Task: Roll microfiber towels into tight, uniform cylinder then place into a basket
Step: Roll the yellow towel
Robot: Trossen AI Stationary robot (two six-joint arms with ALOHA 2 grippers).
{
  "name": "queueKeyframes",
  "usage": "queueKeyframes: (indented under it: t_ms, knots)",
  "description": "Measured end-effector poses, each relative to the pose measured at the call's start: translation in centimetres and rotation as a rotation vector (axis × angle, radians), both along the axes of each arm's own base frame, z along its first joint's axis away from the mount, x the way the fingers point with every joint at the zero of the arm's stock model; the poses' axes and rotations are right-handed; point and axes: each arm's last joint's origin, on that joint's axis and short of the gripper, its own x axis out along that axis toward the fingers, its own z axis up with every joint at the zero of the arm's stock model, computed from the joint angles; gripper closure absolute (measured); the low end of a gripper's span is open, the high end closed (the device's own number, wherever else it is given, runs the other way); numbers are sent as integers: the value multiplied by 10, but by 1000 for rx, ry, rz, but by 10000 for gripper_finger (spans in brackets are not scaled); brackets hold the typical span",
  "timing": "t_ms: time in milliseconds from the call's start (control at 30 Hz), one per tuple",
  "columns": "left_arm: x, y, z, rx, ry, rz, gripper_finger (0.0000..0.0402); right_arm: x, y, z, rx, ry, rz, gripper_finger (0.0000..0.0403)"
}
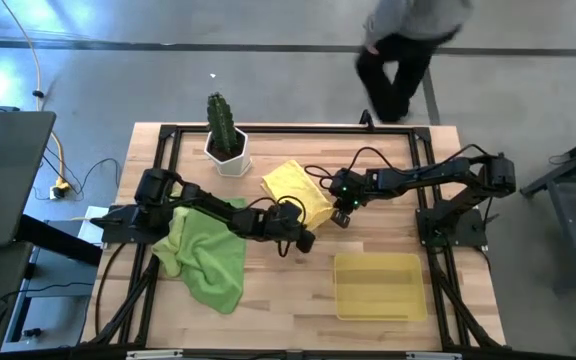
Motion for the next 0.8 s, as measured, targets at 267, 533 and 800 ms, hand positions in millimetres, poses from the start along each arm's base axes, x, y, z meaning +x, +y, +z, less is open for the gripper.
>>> queueKeyframes:
  t_ms: [267, 533, 800]
  knots:
    - [1, 0, 0, 27, 0, -23, 401, 4, -1, -5, -19, -4, 31, 384]
    - [8, -3, 6, -109, -75, -186, 401, 5, -3, -4, -39, -20, 59, 383]
    - [-3, -4, -4, -116, 35, -27, 401, 2, 2, -6, -54, 24, 146, 383]
